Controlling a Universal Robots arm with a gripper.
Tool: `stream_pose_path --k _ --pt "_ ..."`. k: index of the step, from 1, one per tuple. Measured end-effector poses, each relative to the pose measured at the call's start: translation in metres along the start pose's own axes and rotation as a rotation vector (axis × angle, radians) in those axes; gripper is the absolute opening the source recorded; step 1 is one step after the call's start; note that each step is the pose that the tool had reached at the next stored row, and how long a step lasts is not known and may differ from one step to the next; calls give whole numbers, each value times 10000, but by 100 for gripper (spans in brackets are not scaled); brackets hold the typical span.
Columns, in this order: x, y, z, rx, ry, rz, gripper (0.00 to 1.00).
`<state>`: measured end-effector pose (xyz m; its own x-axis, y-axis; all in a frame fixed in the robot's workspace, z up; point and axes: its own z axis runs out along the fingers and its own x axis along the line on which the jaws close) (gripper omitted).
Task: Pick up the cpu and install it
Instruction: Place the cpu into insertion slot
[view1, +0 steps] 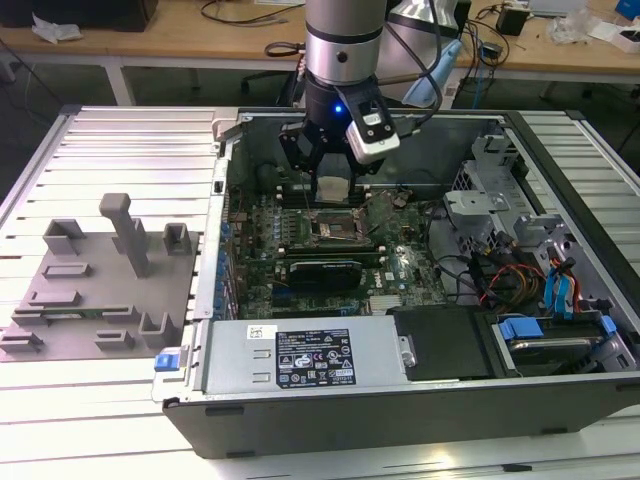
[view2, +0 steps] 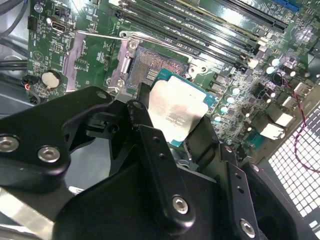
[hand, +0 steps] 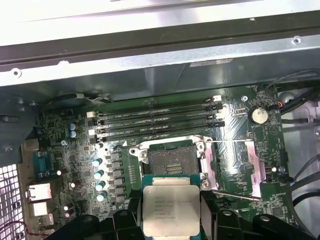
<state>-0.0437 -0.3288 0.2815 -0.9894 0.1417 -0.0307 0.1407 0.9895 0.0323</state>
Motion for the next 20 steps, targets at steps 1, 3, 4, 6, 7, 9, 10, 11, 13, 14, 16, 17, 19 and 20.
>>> stream_pose_path --k 1,3,4,6,7,9,10,11,13,14,16,17,19,20 --pt "0 0 0 1 -1 28 55" --pt "0 0 0 3 -4 111 55" --pt "0 0 0 4 -5 158 55" --pt "0 0 0 8 -10 290 55" --pt "0 0 0 10 -11 344 55" --pt "0 0 0 13 -14 443 55" --pt "0 0 0 14 -15 477 55" --pt "0 0 0 16 -18 528 55" --pt "0 0 0 19 -20 615 55" --pt "0 0 0 20 -22 664 55" --pt "0 0 0 24 -26 796 55" --pt "0 0 0 26 -28 844 55" --pt "0 0 1 29 -32 974 55" --pt "0 0 1 33 -36 1087 55"
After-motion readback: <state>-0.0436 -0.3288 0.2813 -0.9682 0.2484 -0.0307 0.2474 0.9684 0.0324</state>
